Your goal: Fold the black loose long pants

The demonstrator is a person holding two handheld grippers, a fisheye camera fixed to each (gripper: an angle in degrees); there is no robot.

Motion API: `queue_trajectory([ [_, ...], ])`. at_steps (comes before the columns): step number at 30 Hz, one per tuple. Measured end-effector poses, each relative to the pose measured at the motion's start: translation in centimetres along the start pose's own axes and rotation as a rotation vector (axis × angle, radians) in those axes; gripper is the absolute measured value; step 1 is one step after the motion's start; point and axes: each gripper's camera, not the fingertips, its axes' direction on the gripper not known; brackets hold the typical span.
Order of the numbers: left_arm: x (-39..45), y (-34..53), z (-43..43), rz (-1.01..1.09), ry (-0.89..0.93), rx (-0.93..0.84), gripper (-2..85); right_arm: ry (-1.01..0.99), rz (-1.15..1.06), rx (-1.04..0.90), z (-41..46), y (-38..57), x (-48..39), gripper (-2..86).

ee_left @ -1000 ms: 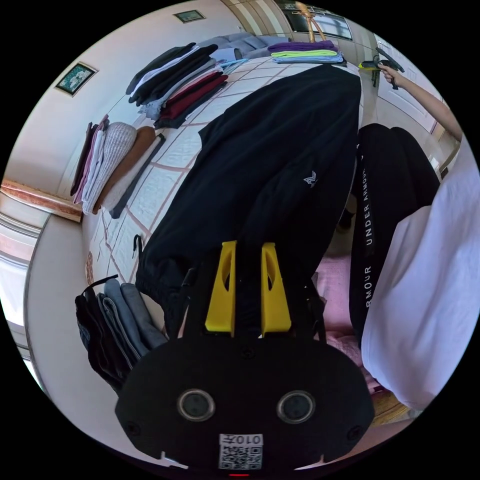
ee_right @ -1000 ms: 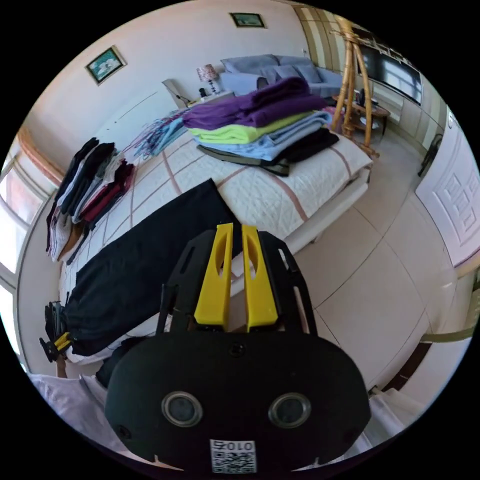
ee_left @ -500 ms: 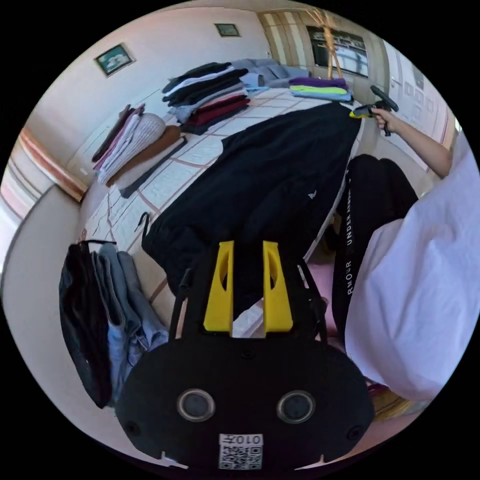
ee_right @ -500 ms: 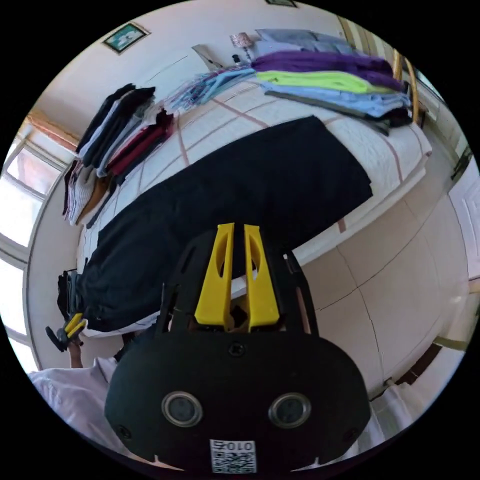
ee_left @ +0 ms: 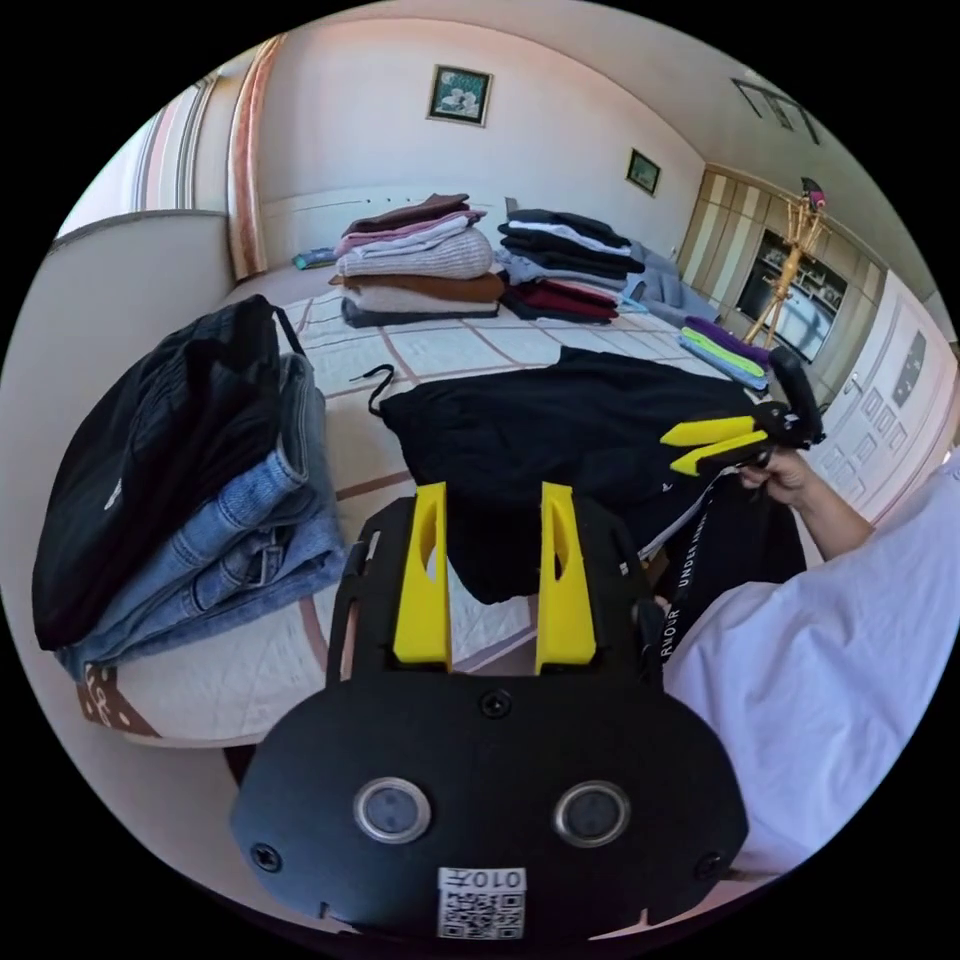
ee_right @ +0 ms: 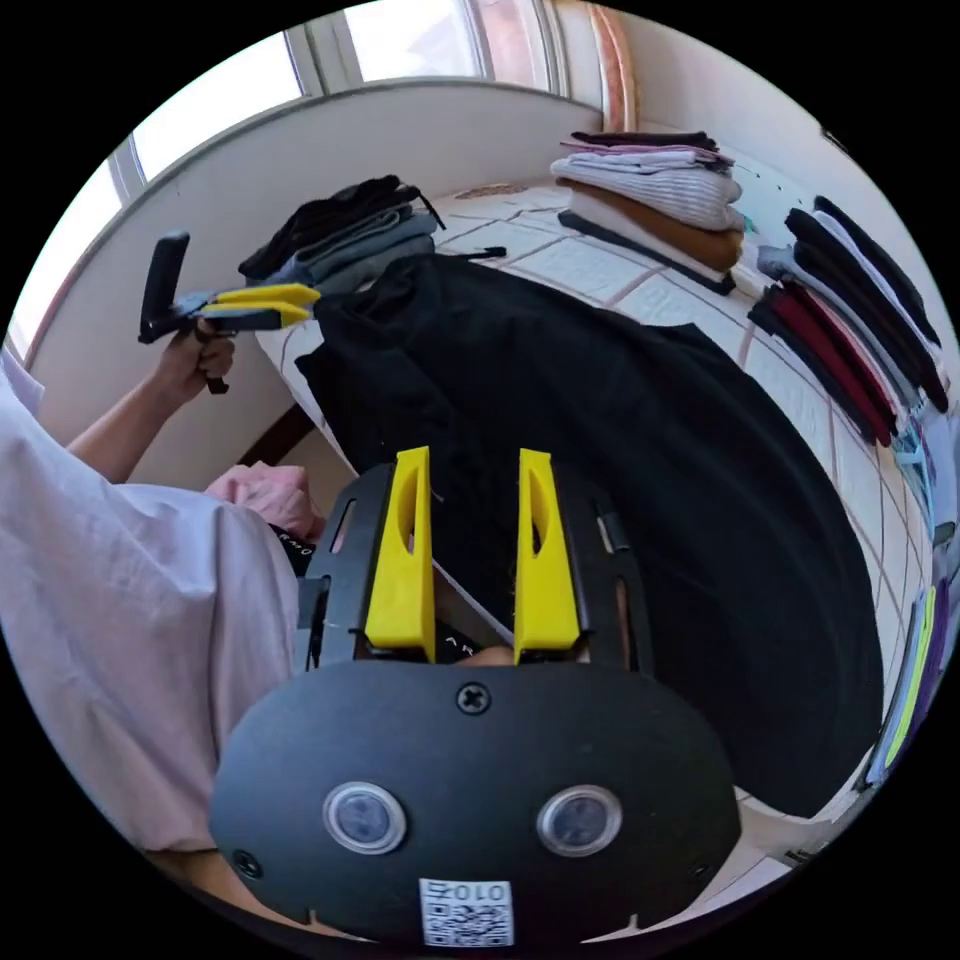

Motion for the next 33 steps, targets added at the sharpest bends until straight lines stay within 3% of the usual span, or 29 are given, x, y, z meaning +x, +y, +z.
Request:
queue_trajectory([
  [5,-2.7,0.2,-0.4,0.018,0.136,0.047,2.4,-0.121,0.001,-0.025,0.5,-0.6,0.2,6.2],
  [10,-4.3,0.5,-1.2,0.045,0.215,0.051,0.5,-0.169,-0.059,-0.025,0.0,0.6,-0.7,5.0],
  [15,-4.5,0.4,-0.2,0.07,0.126,-0.095,1.0,-0.175,-0.026,-0.086,2.6,0.8,-0.1,5.1],
  [19,-4.3,-0.2,-1.2,0.028,0.051,-0.074,4.6,-0.204,-0.057,-0.102,2.5,0.3,-0.1,5.4],
  [23,-4.7,-1.0,-0.7,-0.027,0.101,-0.078,7.2,-0.204,-0.097,-0.068,1.0,0.4,-0.4,5.2],
  [33,-2.0,-1.5,0.4,0.055,0.119,-0.165,1.0,-0.221,0.049,0.054,-0.5,1.5,0.7,5.6],
])
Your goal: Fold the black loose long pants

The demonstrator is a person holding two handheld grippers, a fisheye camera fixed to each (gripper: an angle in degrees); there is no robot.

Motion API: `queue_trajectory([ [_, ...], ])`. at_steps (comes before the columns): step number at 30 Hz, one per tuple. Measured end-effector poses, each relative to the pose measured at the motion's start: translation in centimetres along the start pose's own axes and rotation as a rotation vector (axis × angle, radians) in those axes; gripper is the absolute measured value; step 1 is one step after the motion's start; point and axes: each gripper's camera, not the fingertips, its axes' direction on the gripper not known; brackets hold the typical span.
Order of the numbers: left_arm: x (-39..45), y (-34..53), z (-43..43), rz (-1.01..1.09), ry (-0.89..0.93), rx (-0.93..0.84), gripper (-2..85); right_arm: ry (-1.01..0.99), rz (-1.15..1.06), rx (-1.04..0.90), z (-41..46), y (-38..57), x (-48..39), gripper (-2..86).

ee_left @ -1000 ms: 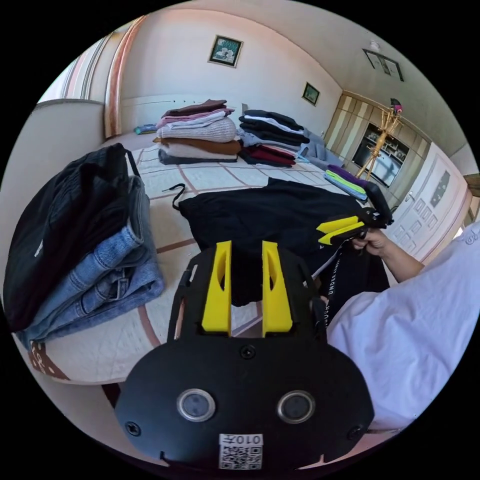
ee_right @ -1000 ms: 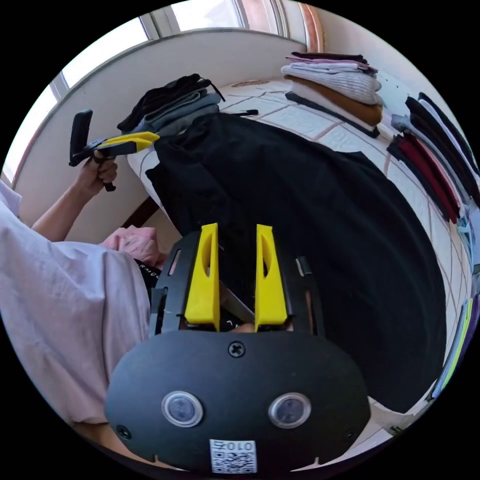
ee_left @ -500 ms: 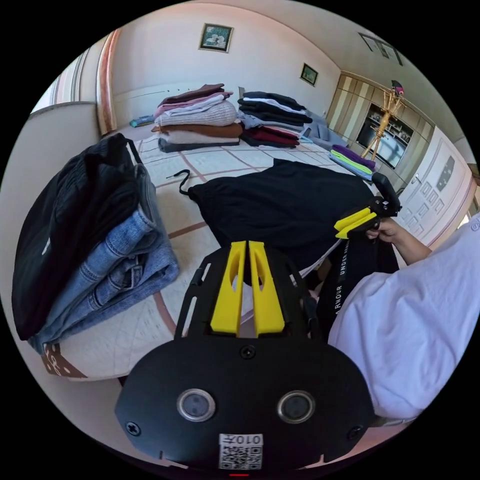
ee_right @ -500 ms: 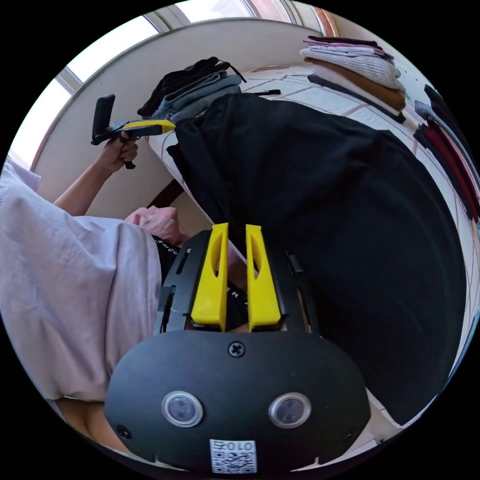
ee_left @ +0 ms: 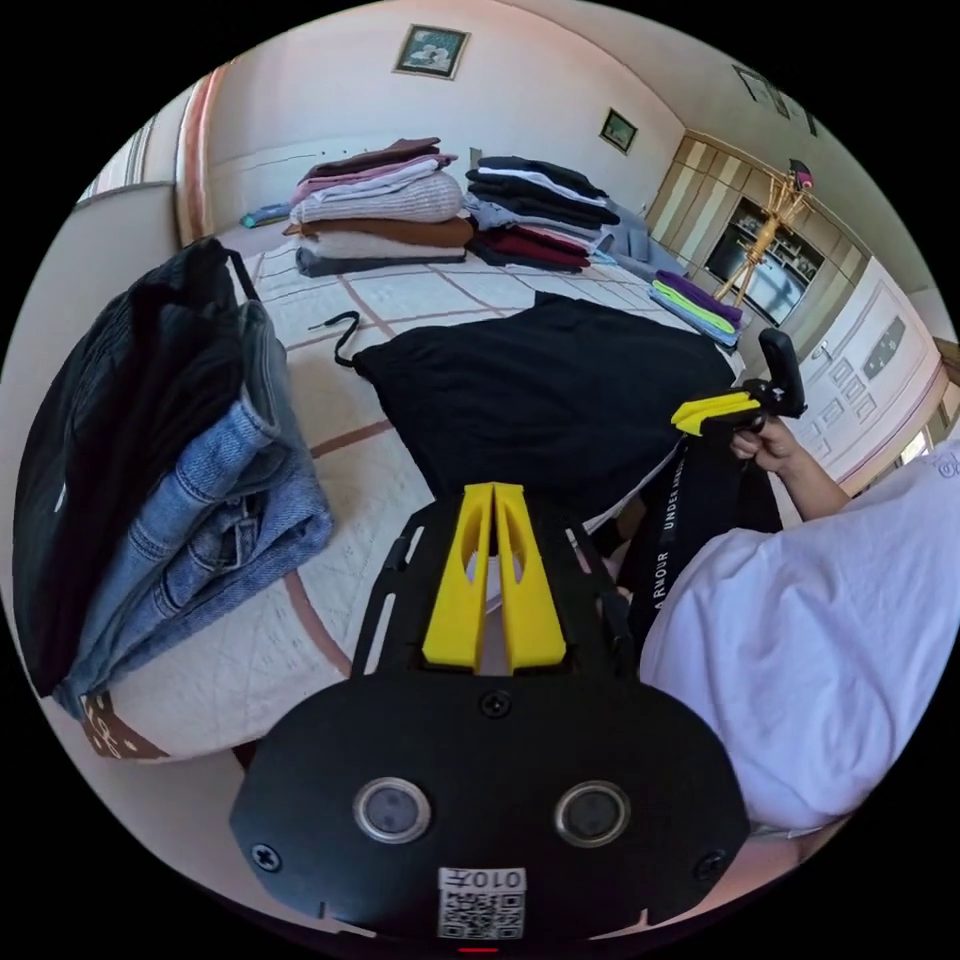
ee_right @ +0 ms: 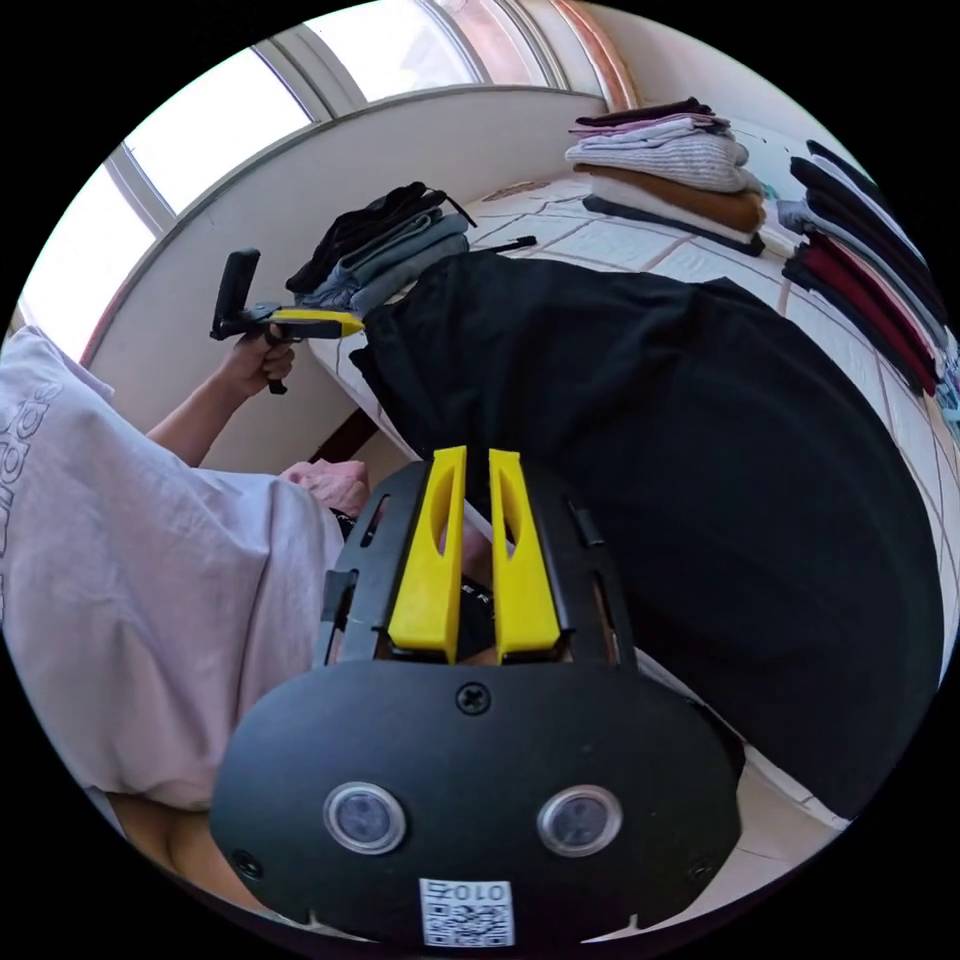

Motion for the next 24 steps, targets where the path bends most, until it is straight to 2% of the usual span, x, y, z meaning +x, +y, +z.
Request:
queue_trajectory([
  [3,2.0,-0.4,-0.3,0.066,-0.086,-0.017,2.1,-0.011,-0.016,0.005,0.2,-0.5,-0.5,5.9],
  [6,6.9,-1.4,-1.7,0.254,-0.25,0.067,6.5,-0.011,-0.037,0.035,0.5,-1.2,-1.5,6.4],
  [11,11.5,-3.4,4.3,0.497,-0.272,-0.078,6.9,0.051,-0.077,-0.019,2.9,-2.7,-3.1,6.7],
  [14,12.4,-3.8,5.9,0.517,-0.372,-0.104,2.7,0.095,-0.08,-0.079,4.2,-3.3,-3.7,6.6],
  [20,13.8,-3.8,4.1,0.574,-0.314,-0.089,0.1,0.073,-0.031,-0.076,4.3,-3.1,-3.3,6.5],
  [24,14.1,-2.9,7.0,0.614,-0.317,-0.189,0.3,0.056,-0.018,-0.093,4.4,-3.0,-2.9,6.5],
])
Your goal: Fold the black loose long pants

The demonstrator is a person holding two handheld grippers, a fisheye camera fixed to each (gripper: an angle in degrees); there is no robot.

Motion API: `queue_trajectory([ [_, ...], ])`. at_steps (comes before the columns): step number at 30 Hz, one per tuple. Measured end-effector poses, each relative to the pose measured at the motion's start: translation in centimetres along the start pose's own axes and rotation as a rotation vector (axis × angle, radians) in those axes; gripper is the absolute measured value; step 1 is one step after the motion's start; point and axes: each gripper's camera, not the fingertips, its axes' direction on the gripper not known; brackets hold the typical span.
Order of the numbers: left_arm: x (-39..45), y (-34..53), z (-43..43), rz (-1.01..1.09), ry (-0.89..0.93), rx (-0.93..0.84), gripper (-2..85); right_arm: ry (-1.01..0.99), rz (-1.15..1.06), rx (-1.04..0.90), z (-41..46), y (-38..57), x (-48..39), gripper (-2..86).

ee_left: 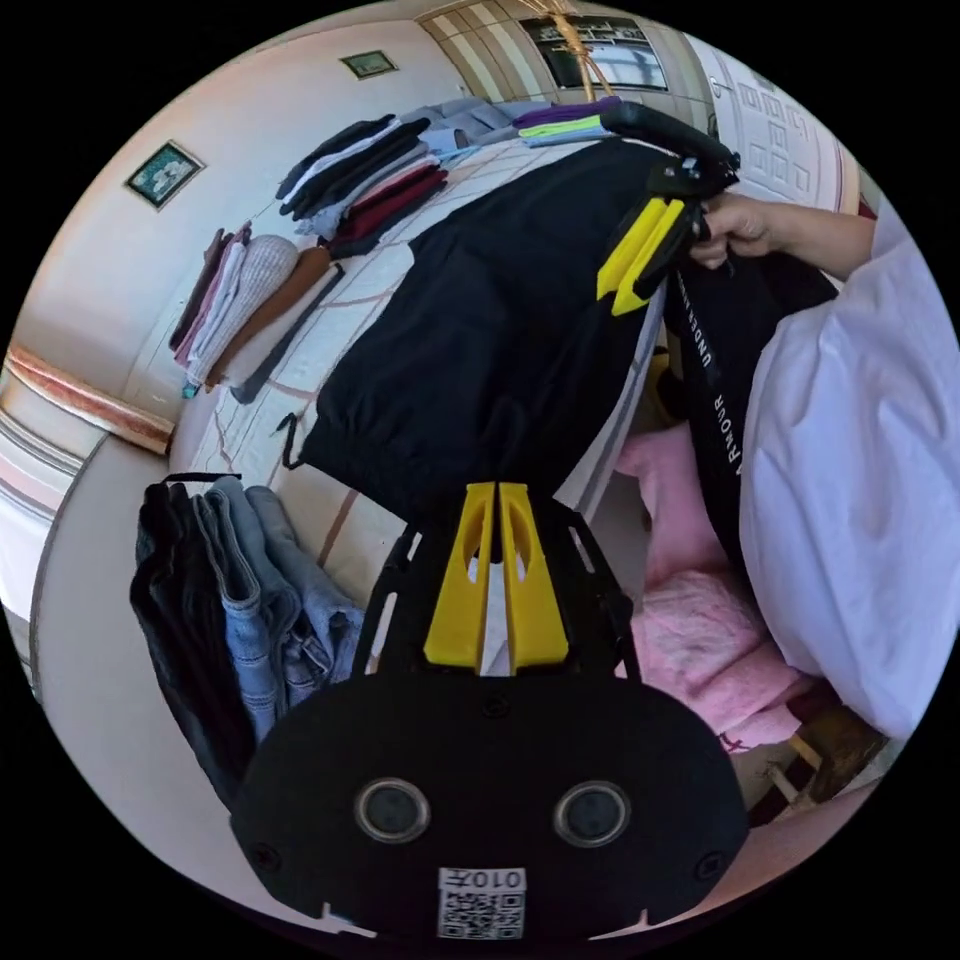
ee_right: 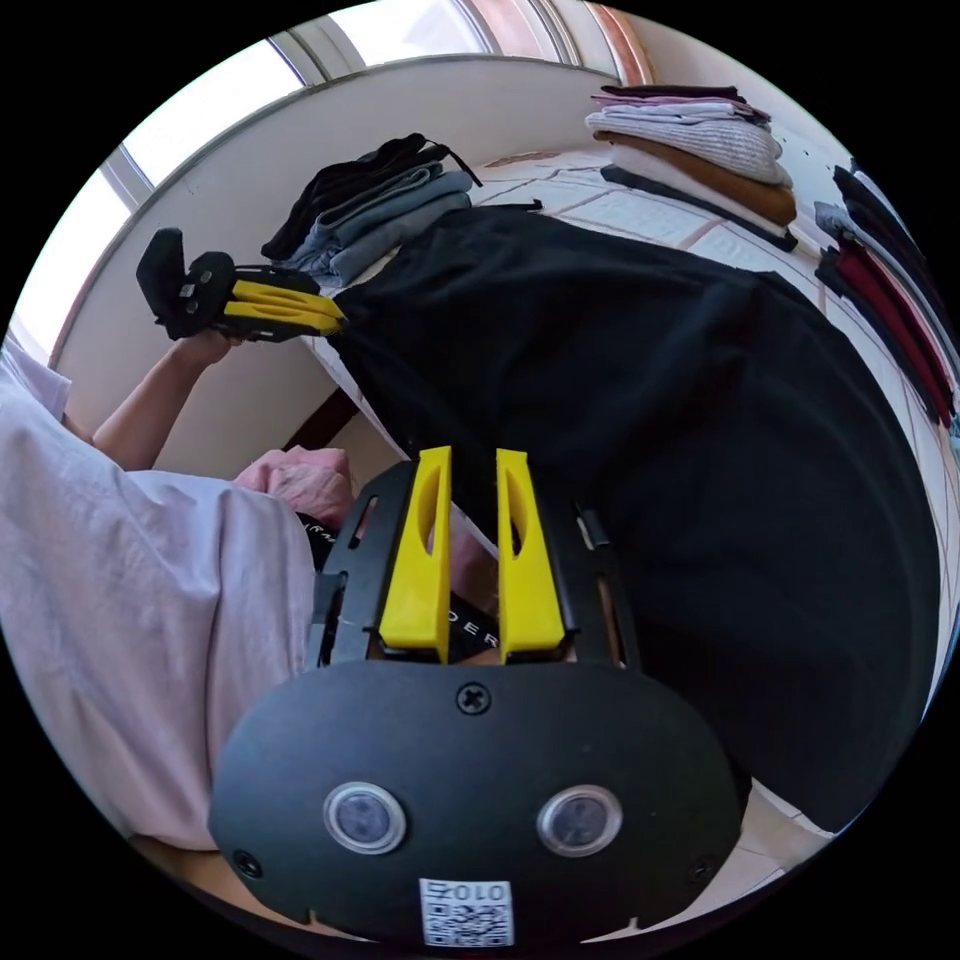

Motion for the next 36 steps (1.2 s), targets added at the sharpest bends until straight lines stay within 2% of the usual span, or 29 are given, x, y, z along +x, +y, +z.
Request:
queue_trajectory([
  [3,0.2,-0.1,1.1,0.003,0.03,-0.009,1.6,-0.007,-0.004,-0.014,-0.1,0.0,0.0,6.6],
  [6,-1.8,0.3,0.6,-0.055,0.145,0.02,4.8,-0.022,-0.045,-0.025,-1.5,-0.2,-0.1,6.9],
  [9,-5.8,2.8,-1.4,-0.245,0.293,0.171,7.8,0.042,-0.073,0.048,-5.4,-1.1,1.0,7.5],
  [11,-8.2,5.2,-1.4,-0.436,0.238,0.18,10.0,0.122,-0.045,0.084,-7.8,-2.4,2.9,7.9],
  [14,-8.7,6.0,0.6,-0.547,0.111,0.061,12.5,0.24,0.035,0.113,-10.7,-5.6,6.9,9.6],
  [18,-8.0,4.9,2.8,-0.566,0.141,0.04,13.7,0.323,0.151,0.084,-10.9,-10.7,12.3,11.6],
  [21,-7.1,4.2,5.3,-0.58,0.217,-0.007,13.9,0.292,0.188,-0.005,-8.4,-13.2,15.0,11.3],
  [25,-5.7,4.7,6.2,-0.572,0.153,-0.006,13.3,0.243,0.185,-0.151,-5.0,-14.3,16.2,8.8],
  [30,-5.6,5.5,6.9,-0.604,0.172,0.008,12.8,0.361,0.207,-0.158,-4.7,-14.0,15.5,7.8],
  [32,-5.3,5.4,6.7,-0.592,0.168,-0.004,12.5,0.376,0.213,-0.109,-5.9,-13.4,14.6,8.2],
  [36,-4.9,5.5,4.0,-0.61,0.071,-0.004,11.6,0.408,0.283,0.188,-13.2,-7.2,12.3,9.9],
])
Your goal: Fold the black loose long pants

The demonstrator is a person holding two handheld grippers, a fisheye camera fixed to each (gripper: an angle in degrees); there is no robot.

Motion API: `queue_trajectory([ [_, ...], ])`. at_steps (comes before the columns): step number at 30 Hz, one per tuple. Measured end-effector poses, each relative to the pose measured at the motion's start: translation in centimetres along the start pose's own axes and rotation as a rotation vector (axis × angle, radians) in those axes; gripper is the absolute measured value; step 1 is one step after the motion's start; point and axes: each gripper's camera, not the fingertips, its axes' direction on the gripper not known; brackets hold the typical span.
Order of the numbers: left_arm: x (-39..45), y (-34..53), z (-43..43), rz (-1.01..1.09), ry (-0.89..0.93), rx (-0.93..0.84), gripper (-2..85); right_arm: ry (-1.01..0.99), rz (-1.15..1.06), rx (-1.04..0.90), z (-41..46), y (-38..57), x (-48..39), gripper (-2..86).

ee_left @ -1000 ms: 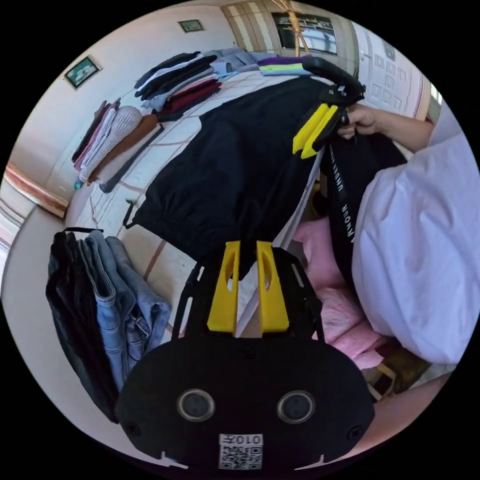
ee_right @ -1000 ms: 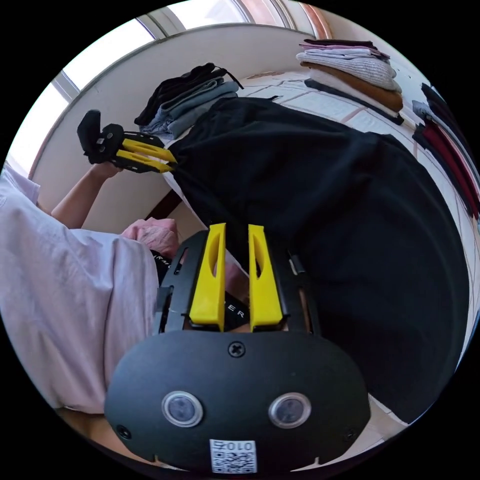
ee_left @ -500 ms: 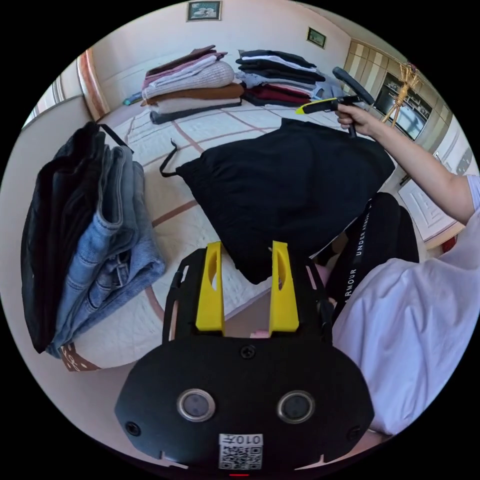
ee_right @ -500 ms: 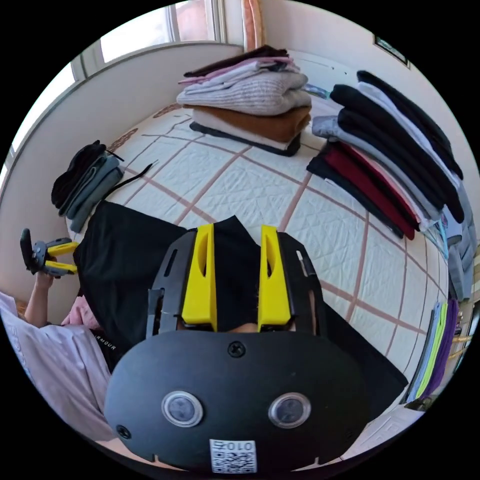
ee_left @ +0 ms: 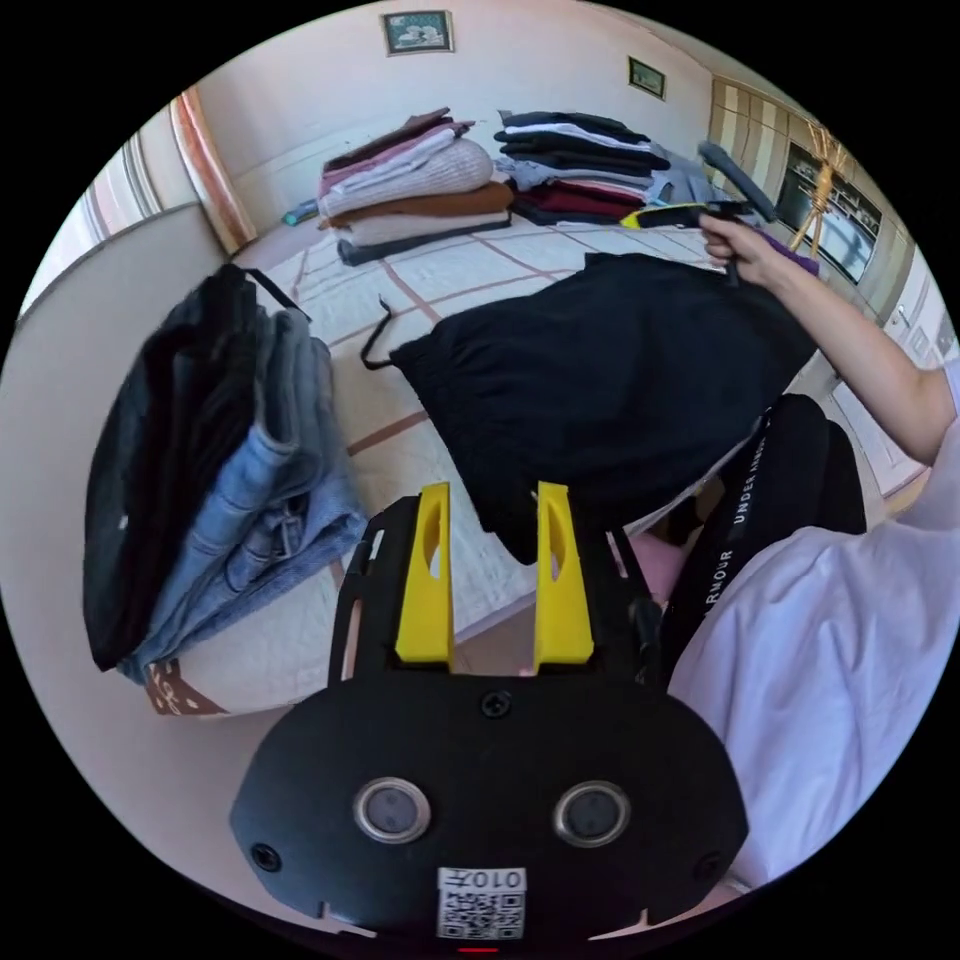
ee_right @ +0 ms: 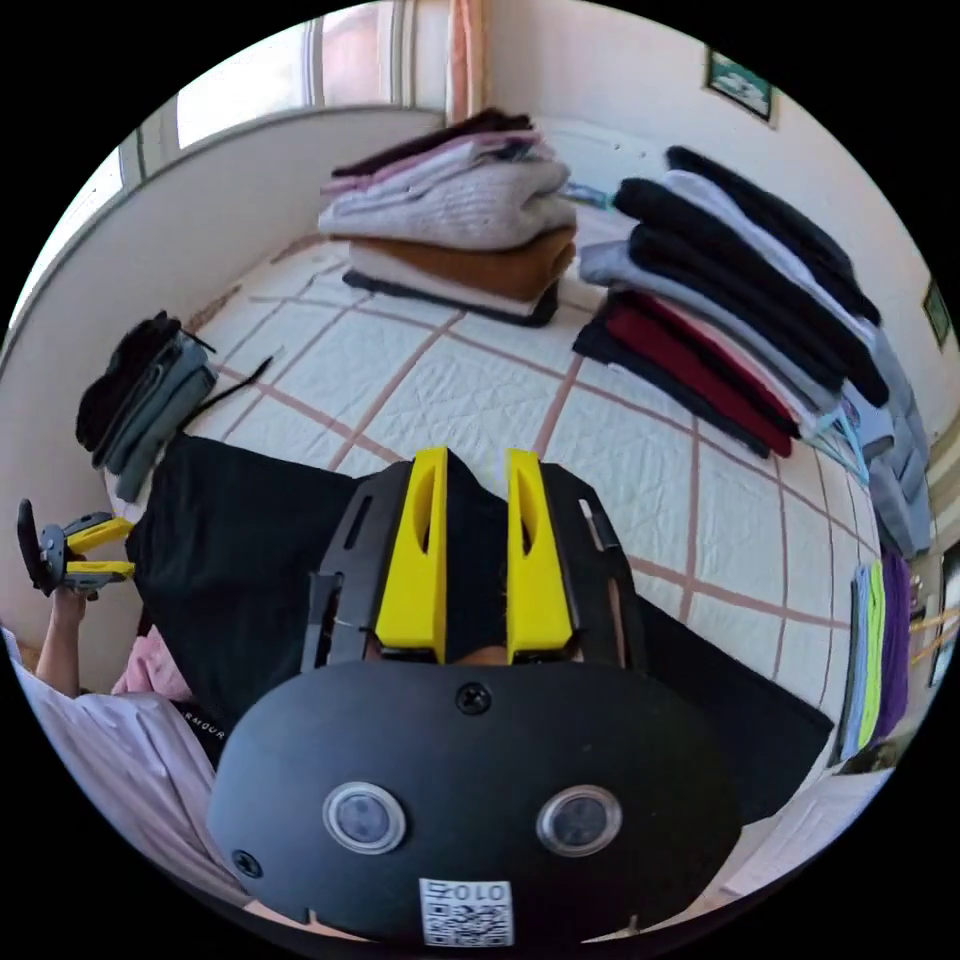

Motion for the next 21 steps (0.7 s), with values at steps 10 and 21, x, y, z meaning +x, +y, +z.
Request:
queue_trajectory([
  [10,3.8,-7.1,-4.6,-0.044,0.025,0.279,10.1,0.26,0.777,0.352,-13.8,29.1,21.9,11.2],
  [21,24.5,-22.9,8.6,0.384,0.139,0.121,10.4,0.261,0.732,0.251,-13.7,36.7,35.3,10.4],
])
